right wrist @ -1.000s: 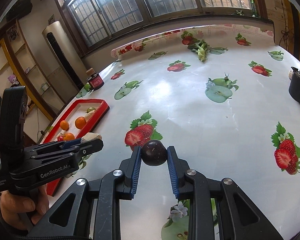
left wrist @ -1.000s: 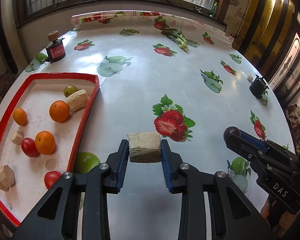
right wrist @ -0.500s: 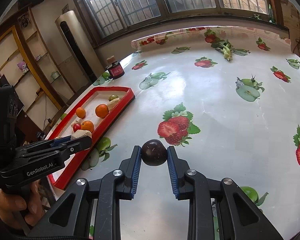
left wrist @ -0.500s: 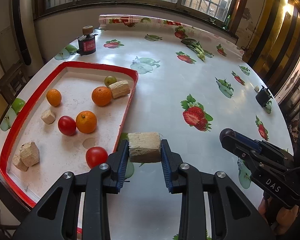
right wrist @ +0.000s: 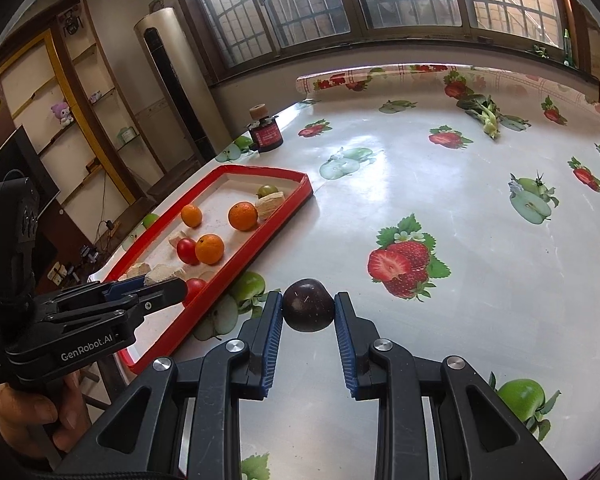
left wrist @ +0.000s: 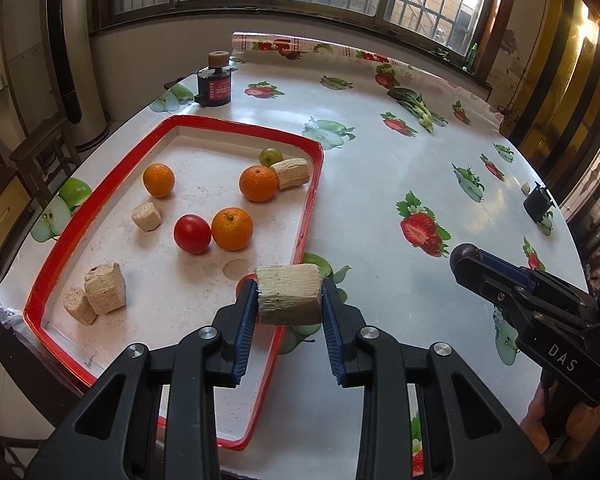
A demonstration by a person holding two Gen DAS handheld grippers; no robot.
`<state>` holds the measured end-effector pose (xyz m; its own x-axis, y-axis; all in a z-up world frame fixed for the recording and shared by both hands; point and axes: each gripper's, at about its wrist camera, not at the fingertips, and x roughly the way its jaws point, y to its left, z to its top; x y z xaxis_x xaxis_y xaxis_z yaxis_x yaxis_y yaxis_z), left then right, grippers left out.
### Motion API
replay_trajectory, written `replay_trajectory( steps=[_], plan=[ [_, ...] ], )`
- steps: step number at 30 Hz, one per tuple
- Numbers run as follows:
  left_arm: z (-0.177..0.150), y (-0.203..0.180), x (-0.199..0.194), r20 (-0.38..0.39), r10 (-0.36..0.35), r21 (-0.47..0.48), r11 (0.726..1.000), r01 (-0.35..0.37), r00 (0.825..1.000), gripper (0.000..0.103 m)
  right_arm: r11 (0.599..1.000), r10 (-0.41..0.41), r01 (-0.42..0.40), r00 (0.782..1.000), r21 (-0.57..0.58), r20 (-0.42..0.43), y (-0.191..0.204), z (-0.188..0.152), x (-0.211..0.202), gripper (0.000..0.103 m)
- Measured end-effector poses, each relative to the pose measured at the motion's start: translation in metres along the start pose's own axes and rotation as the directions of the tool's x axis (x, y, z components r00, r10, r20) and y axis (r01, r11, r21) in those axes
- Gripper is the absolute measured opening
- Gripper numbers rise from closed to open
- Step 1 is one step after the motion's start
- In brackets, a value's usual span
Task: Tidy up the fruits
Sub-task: 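Carry the cork cube and dark plum over the red tray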
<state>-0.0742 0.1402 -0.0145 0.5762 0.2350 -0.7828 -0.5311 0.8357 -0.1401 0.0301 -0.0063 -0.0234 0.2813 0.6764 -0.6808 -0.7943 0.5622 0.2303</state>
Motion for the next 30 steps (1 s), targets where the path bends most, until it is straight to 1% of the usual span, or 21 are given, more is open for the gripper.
replay_trajectory(
  steps=[9,19,25,30],
  plan=[
    [-0.002,0.035,-0.008,0.014,0.036,-0.065,0.997,-0.035,0.999,0.029,0.999,0.027,-0.027,1.0,-0.038,-0.002,0.022,0.01,0.009,0.027],
    [-0.004,0.077,-0.013,0.02,0.074,-0.142,0.987,-0.071,0.997,0.029,0.995,0.056,-0.057,0.998,-0.078,-0.013,0.043,0.02,0.023,0.027],
    [0.002,0.101,-0.014,0.024,0.086,-0.176,0.981,-0.081,0.996,0.029,0.993,0.066,-0.068,0.997,-0.092,-0.03,0.052,0.024,0.036,0.027],
    [0.007,0.122,-0.013,0.027,0.116,-0.201,0.974,-0.108,0.993,0.029,0.991,0.066,-0.07,0.997,-0.118,-0.04,0.061,0.028,0.046,0.027]
  ],
)
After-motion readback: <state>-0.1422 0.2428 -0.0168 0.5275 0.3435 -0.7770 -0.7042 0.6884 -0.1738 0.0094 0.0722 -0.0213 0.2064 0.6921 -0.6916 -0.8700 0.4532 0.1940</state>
